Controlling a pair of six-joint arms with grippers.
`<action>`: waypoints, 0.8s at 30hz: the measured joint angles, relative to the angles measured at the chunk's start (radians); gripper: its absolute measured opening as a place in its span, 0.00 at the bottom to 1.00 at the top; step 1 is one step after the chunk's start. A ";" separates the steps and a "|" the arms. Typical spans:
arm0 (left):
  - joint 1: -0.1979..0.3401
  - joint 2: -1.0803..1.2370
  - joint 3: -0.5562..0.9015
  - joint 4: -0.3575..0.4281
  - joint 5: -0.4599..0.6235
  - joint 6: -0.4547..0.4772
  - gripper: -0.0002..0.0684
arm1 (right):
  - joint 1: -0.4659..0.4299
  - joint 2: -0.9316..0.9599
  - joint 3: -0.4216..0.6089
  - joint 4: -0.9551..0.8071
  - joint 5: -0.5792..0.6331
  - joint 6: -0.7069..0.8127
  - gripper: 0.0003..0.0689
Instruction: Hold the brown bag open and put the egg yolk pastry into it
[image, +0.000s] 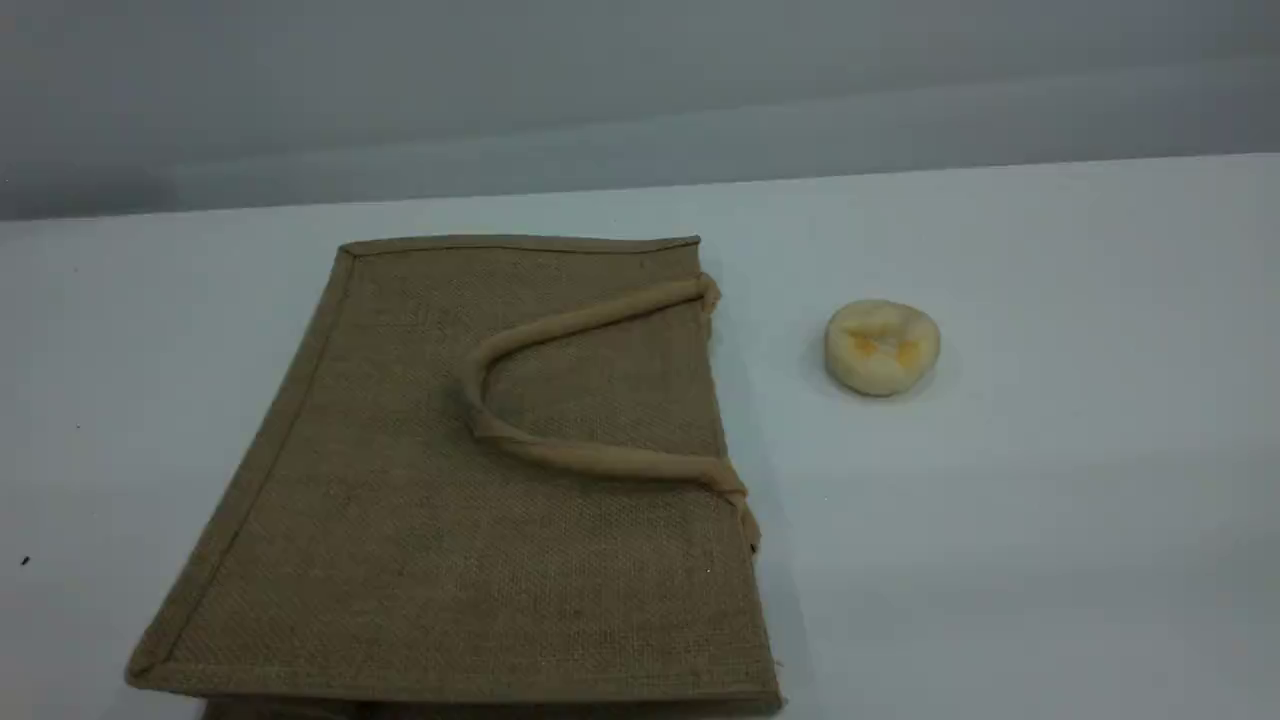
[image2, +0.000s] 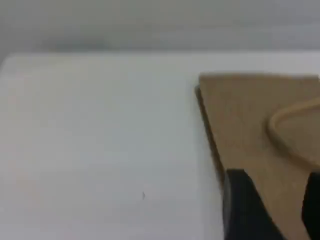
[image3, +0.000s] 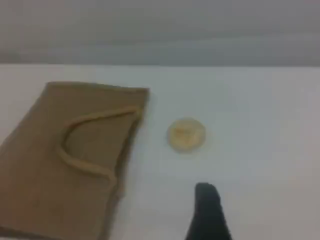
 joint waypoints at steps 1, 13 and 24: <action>0.000 0.039 -0.015 -0.008 -0.035 0.001 0.41 | 0.000 0.034 0.000 0.029 -0.039 -0.031 0.63; 0.000 0.678 -0.216 -0.049 -0.278 0.047 0.41 | 0.000 0.602 -0.122 0.402 -0.427 -0.446 0.63; 0.000 1.243 -0.347 -0.322 -0.337 0.184 0.41 | 0.000 1.078 -0.230 0.752 -0.456 -0.755 0.63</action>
